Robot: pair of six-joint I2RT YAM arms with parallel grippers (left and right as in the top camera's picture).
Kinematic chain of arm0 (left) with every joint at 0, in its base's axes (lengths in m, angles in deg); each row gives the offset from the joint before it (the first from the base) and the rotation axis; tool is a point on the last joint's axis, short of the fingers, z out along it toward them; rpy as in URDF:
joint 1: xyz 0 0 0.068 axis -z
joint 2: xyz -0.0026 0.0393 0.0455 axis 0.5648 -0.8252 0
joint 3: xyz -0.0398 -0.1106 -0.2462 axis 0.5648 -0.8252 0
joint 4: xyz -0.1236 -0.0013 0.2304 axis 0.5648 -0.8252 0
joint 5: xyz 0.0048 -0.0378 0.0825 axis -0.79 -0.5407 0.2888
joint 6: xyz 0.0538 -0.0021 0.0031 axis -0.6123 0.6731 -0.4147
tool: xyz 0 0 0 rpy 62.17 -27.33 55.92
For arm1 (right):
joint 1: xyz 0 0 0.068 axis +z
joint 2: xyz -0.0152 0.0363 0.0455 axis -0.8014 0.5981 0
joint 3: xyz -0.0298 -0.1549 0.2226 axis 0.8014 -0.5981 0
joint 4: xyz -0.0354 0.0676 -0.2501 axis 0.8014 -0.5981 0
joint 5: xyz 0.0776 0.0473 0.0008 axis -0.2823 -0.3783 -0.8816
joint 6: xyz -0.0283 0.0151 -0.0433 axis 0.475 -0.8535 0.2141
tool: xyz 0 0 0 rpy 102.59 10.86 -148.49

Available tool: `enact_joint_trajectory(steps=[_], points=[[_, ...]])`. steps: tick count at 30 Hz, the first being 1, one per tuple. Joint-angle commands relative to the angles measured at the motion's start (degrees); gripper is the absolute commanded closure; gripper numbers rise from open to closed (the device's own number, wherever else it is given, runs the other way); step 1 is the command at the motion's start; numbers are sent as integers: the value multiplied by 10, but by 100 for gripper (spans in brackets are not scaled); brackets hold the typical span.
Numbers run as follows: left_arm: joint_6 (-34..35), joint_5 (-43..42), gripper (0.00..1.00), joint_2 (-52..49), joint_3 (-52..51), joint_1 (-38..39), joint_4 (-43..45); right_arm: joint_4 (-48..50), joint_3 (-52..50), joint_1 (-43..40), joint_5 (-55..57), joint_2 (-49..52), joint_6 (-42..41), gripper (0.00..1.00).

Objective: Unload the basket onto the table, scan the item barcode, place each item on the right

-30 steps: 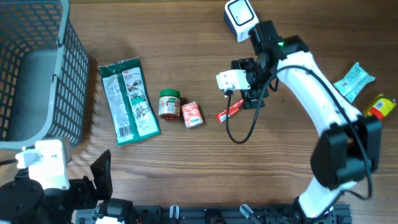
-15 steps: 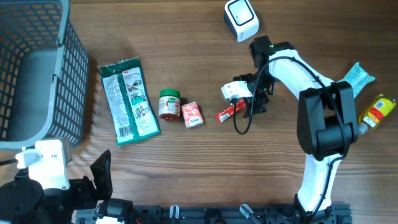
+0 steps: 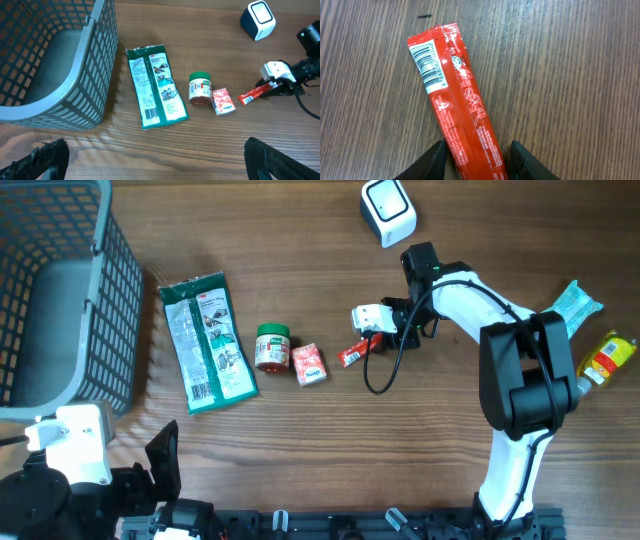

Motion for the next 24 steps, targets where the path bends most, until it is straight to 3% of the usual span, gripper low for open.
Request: enact_joint_trajectory(steps=[1, 8, 14, 18, 24], points=[[-7, -3, 0, 0, 1, -2, 1, 19, -37, 3, 25, 22, -36, 67], [-7, -3, 0, 0, 1, -2, 1, 51, -41, 3, 25, 22, -73, 96], [-7, -3, 0, 0, 1, -2, 1, 120, -41, 3, 40, 22, -145, 96], [-7, -3, 0, 0, 1, -2, 1, 227, -36, 3, 85, 20, -288, 96], [-7, -3, 0, 0, 1, -2, 1, 198, -17, 4, 69, -41, -404, 96]])
